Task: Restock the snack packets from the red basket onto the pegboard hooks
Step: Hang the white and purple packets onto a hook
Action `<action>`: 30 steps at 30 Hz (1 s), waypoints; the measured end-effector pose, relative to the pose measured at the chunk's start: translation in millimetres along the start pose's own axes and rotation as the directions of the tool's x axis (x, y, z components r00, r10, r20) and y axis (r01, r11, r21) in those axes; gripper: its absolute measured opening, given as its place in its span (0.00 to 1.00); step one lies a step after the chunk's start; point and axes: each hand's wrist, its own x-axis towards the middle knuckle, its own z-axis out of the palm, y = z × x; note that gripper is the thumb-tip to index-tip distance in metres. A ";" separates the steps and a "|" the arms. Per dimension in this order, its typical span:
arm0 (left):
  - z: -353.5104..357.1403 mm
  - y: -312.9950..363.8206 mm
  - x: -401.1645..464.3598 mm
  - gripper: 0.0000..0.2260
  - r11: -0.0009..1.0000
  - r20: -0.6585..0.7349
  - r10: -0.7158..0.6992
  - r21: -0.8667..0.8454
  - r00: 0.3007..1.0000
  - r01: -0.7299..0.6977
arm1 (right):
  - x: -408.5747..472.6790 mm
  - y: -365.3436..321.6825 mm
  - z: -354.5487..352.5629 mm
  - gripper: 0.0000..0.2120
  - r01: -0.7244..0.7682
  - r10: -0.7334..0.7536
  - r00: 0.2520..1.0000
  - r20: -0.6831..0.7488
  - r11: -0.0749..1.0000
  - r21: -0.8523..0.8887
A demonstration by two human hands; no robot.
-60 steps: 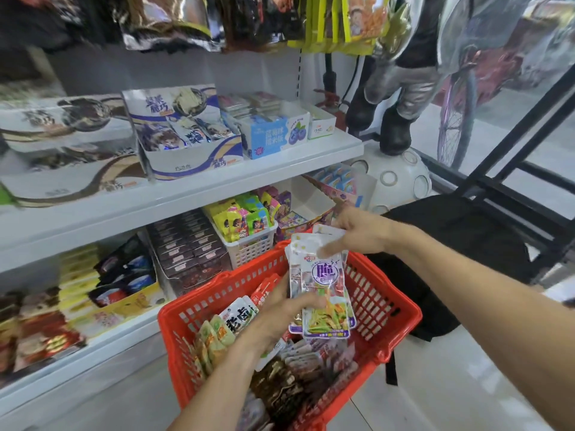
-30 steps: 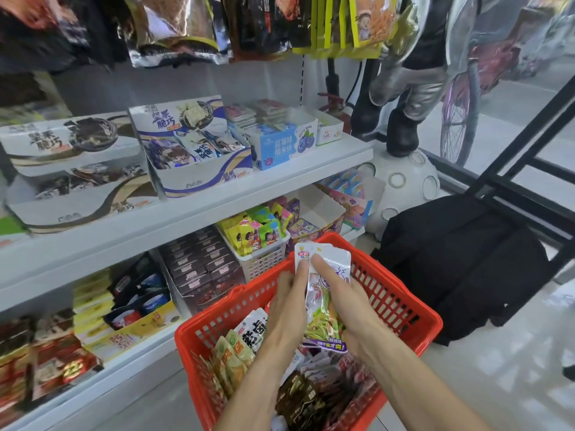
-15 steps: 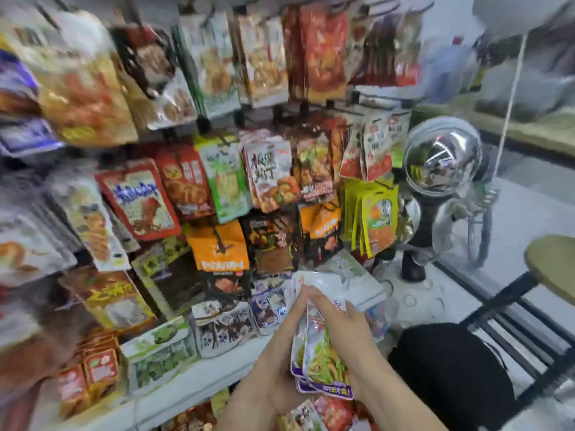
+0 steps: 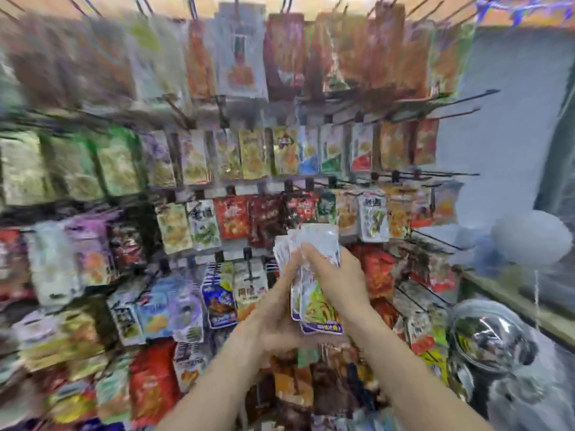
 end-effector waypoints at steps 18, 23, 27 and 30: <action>-56.1 24.7 -32.3 0.23 0.979 0.015 0.200 0.047 0.980 -0.201 | 0.8 -35.2 48.0 0.35 0.221 -0.072 0.942 0.327 0.868 -0.445; -66.2 39.4 -29.7 0.26 0.973 -0.007 0.232 0.020 0.973 -0.232 | -5.3 -36.4 49.2 0.16 -0.004 -0.036 0.894 0.447 0.996 0.089; -72.5 42.1 -31.3 0.36 0.960 -0.056 0.278 0.029 0.959 -0.277 | -10.4 -34.5 53.3 0.26 0.057 -0.102 0.972 0.211 0.976 0.209; -78.7 45.8 -37.2 0.26 0.935 -0.058 0.354 -0.007 0.933 -0.355 | -8.5 -40.1 61.8 0.25 0.099 -0.150 0.966 0.209 0.967 0.236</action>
